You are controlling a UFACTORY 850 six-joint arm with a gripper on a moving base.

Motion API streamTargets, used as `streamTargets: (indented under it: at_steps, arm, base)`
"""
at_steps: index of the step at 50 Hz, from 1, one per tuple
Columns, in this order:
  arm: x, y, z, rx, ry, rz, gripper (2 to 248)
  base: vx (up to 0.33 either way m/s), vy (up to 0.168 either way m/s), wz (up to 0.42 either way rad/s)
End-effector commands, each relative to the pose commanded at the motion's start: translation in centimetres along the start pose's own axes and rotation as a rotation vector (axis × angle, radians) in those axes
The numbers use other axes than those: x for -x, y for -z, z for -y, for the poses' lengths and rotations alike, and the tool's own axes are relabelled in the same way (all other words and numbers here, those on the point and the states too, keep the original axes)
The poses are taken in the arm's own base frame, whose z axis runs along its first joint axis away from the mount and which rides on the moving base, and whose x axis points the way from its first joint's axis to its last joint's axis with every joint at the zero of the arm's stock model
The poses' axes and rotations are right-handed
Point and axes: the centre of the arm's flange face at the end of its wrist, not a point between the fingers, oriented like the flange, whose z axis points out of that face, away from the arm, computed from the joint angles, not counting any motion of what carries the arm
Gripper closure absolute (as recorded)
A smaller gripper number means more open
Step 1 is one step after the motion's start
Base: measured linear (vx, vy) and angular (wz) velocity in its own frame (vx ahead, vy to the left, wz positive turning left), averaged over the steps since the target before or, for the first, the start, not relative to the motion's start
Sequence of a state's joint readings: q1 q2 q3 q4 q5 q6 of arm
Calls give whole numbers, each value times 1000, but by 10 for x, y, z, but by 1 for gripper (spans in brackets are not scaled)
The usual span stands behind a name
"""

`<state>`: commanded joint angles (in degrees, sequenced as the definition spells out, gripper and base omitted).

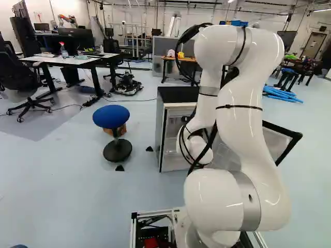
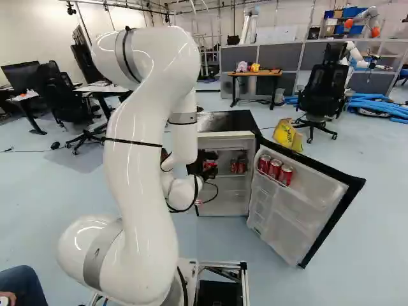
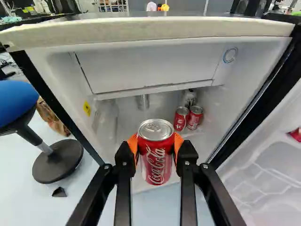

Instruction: Grab a drink from the fridge

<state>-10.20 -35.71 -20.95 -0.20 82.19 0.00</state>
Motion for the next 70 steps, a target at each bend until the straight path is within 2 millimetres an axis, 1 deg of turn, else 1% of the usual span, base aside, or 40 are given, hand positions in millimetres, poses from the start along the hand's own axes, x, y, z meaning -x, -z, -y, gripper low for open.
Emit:
streamTargets:
  at_steps: [11,18,53,70]
  arm:
    - [-6,26,-2,7,-3,-3,154]
    - [-11,38,-3,9,-4,-12,154]
    - [-41,57,-3,10,-3,-97,154]
    - [-52,65,-3,10,-3,-112,154]
  base:
    - [0,0,0]
    - [0,0,0]
    - [0,0,0]
    - [0,0,0]
